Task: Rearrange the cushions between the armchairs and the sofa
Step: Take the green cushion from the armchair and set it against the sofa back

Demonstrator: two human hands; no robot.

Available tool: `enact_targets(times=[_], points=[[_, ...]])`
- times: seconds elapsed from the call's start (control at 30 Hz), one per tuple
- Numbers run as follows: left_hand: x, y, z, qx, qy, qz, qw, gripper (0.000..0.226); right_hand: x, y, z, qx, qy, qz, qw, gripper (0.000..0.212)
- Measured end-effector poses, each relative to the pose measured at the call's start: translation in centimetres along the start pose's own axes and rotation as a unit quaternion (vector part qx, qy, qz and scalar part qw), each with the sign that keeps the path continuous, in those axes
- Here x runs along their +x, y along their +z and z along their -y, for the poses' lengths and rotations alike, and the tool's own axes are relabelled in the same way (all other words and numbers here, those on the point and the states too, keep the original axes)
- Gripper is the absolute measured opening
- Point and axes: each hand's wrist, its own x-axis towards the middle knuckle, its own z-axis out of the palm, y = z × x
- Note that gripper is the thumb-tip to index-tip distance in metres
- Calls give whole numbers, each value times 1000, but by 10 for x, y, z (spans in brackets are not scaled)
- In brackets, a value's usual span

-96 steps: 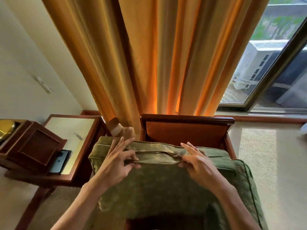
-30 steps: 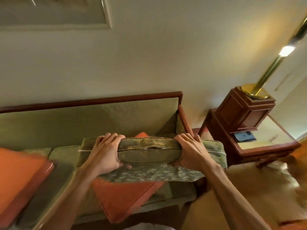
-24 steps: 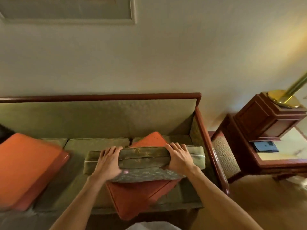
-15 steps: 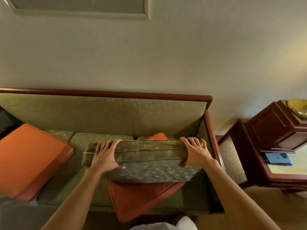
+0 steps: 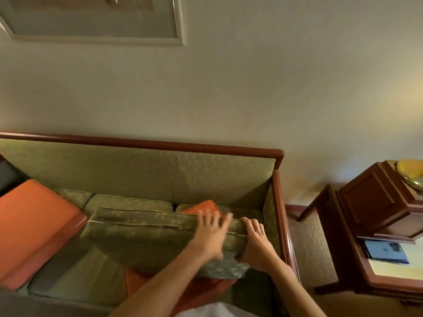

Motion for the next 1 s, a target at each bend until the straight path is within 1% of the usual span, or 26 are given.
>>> enact_targets(times=[0.03,0.07,0.1,0.17,0.27,0.33,0.43,0.5,0.57,0.63,0.7,0.73,0.83,0.9,0.93,0.97,1.0], points=[[5,3,-31,7,16,-11,1000,122,-3,4,-2,1,-17,-5,1000,109],[10,5,-55,14,14,-24,1000,113,-5,7,-6,-1,-35,-10,999,102],[13,8,-69,20,7,-35,999,106,-9,9,-10,2,-42,-19,999,95],[17,13,-75,18,8,-72,997,102,-12,12,-19,15,-39,-47,998,90],[12,15,-60,0,13,-127,992,105,-6,11,-22,28,-23,-57,998,86],[8,-1,-48,-38,1,-127,991,109,5,-6,-8,26,-33,-35,999,89],[-9,-45,-19,-94,3,-131,987,115,19,-44,31,19,-80,-27,996,93],[-34,-75,8,-138,14,-165,976,119,22,-73,65,12,-131,-59,990,93],[-68,-99,37,-223,13,-203,953,120,16,-103,109,14,-195,-84,977,97],[-105,-116,66,-304,3,-237,923,116,8,-123,151,33,-242,-88,966,103],[-136,-108,98,-349,-23,-259,900,103,8,-119,182,35,-272,-86,958,111],[-148,-98,113,-363,-39,-260,894,97,10,-110,191,24,-278,-72,957,115],[-175,-63,148,-422,-51,-250,870,91,20,-69,186,-41,-276,-17,960,125],[-189,-45,167,-482,-63,-256,836,90,24,-55,164,-92,-277,-1,956,128],[-195,-35,179,-508,-74,-273,814,92,26,-53,150,-105,-265,4,959,127],[-200,-28,190,-518,-87,-288,801,93,26,-55,135,-110,-244,8,963,126],[-206,-21,202,-520,-94,-296,796,94,27,-58,120,-114,-220,11,969,124]])
